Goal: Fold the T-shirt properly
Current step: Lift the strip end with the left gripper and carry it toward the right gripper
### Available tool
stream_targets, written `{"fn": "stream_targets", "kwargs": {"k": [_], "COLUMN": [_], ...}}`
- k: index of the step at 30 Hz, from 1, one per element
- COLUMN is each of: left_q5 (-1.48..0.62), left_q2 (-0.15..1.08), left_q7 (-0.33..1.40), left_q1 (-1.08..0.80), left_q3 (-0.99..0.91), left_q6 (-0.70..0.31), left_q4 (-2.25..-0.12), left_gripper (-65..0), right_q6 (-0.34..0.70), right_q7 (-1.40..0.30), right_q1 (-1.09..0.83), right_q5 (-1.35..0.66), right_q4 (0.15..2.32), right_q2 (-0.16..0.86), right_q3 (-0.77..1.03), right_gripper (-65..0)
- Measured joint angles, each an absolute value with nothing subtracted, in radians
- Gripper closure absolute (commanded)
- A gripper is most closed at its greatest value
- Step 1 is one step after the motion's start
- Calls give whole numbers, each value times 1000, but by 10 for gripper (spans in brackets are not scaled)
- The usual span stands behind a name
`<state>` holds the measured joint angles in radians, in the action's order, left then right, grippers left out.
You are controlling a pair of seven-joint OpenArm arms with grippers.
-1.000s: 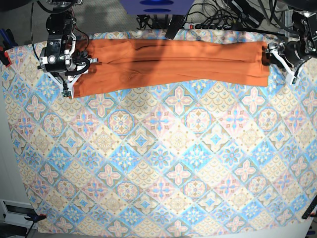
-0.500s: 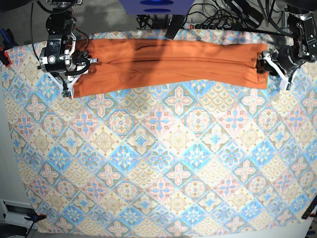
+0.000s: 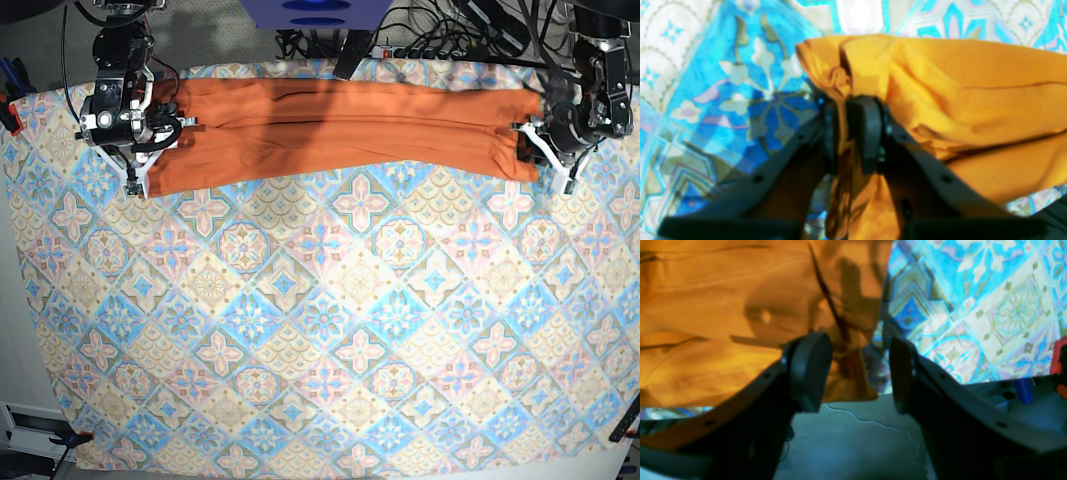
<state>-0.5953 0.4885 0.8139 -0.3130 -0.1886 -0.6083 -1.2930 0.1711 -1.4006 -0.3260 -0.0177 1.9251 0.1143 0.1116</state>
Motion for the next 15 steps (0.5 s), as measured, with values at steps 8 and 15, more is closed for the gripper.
{"fn": "stream_targets", "kwargs": {"k": [8, 15], "left_q5": [-641, -716], "left_q2": [458, 425], "left_q7": [1015, 1127], "left_q1": [-363, -448], "left_q3": [-152, -181], "left_q6": [-709, -698], "left_q4": [-1432, -1679], "left_gripper": [-31, -34], "right_q6": [171, 171], "right_q7": [-1400, -1404], "right_q1": [-325, -330], "right_q5": [-19, -5], "right_q4": [1925, 1925], "right_q2": [114, 117], "right_q3": [112, 114], "right_gripper": [-303, -303]}}
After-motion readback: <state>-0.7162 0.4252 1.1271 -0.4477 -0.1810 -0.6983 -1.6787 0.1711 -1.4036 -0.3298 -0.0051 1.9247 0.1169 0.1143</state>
